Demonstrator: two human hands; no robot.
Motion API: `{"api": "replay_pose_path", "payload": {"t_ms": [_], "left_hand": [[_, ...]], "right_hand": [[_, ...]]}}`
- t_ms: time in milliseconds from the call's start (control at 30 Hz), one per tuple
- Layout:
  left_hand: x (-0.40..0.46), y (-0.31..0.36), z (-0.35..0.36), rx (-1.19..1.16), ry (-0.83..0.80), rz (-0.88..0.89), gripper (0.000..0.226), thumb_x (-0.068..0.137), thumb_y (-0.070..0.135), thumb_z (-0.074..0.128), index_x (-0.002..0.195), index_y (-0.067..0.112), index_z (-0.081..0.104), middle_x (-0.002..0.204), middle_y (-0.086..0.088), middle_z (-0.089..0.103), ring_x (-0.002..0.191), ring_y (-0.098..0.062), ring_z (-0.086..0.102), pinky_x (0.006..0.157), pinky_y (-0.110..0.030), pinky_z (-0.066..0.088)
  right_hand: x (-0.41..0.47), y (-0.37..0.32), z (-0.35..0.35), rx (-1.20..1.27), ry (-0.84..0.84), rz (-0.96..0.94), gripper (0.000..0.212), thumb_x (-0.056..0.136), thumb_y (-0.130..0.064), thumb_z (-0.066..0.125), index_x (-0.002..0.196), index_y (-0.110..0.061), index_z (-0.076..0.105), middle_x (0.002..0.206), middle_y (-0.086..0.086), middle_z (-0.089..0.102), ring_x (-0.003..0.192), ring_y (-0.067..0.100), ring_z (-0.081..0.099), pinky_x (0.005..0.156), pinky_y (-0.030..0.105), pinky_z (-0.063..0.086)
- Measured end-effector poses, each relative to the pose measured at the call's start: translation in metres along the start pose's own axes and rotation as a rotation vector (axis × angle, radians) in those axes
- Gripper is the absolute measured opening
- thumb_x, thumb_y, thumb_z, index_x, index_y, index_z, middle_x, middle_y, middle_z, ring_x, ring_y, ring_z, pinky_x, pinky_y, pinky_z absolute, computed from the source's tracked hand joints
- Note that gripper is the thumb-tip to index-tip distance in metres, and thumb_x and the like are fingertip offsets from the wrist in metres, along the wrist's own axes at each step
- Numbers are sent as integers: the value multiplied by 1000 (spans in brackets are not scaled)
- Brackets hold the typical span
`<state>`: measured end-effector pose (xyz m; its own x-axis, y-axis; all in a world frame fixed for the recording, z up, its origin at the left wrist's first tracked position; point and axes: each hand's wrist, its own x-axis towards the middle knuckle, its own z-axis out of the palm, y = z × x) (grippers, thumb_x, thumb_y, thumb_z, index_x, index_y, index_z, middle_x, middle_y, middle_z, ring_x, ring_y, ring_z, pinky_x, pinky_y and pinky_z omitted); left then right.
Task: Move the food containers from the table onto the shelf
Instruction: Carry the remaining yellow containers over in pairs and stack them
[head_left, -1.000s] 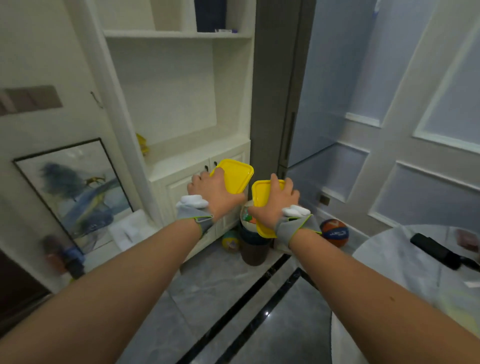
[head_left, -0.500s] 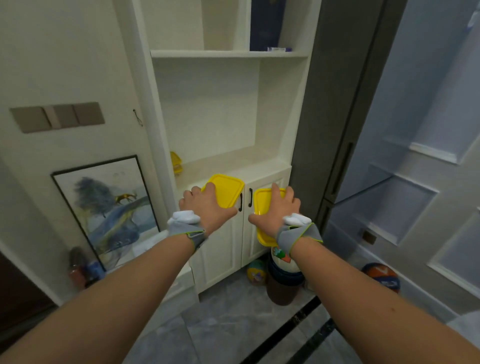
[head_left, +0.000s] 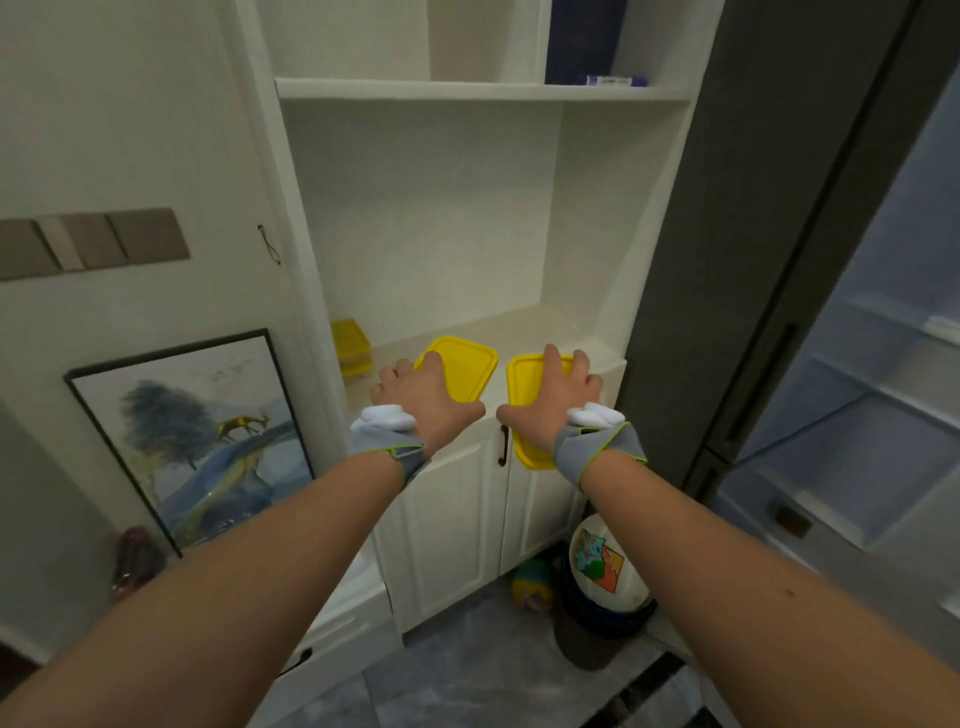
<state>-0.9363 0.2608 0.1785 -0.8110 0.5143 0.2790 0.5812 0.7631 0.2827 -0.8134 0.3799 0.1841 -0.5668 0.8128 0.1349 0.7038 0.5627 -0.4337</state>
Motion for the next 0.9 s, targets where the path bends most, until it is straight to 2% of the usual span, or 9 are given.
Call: {"api": "replay_pose_path", "payload": {"t_ms": [167,333,600,767,900], "left_hand": [[73,10,39,24,48,-104,81,47,75,51,112,27,49,105,-11,57,99,-36,50,70,-39,32],[90,-1,61,59,27,-109,80,50,76,51,112,27,48,105,-12,56,97,-35,48,69,-38,31],[165,-34,117,101,-23,-194,85,48,80,48,113,26,48,108,-14,57,98,-37,49,67,-39,31],[206,-53,145,52,-56,-234,90,50,81,47,122,26,42,115,-15,53,108,-37,45,71,-40,32],[227,-56,165,37,-77,-296,86,52,78,47,118,22,47,110,-16,54,101,-38,50,74,-40,37]], "right_hand": [[97,-4,22,43,-39,-98,111,59,-60,71,151,-32,16,158,7,12,135,39,26,97,51,42],[129,-12,34,0,-94,-166,111,60,-63,69,152,-32,14,159,6,9,136,39,26,96,51,43],[211,-45,86,4,-180,-208,113,61,-64,69,152,-32,12,160,5,7,137,39,23,97,53,43],[255,-62,115,-16,-166,-217,112,59,-66,66,151,-32,13,159,5,9,135,39,25,92,51,43],[283,-82,144,-20,-189,-261,108,58,-64,65,148,-30,17,152,7,14,127,40,31,83,47,41]]}}
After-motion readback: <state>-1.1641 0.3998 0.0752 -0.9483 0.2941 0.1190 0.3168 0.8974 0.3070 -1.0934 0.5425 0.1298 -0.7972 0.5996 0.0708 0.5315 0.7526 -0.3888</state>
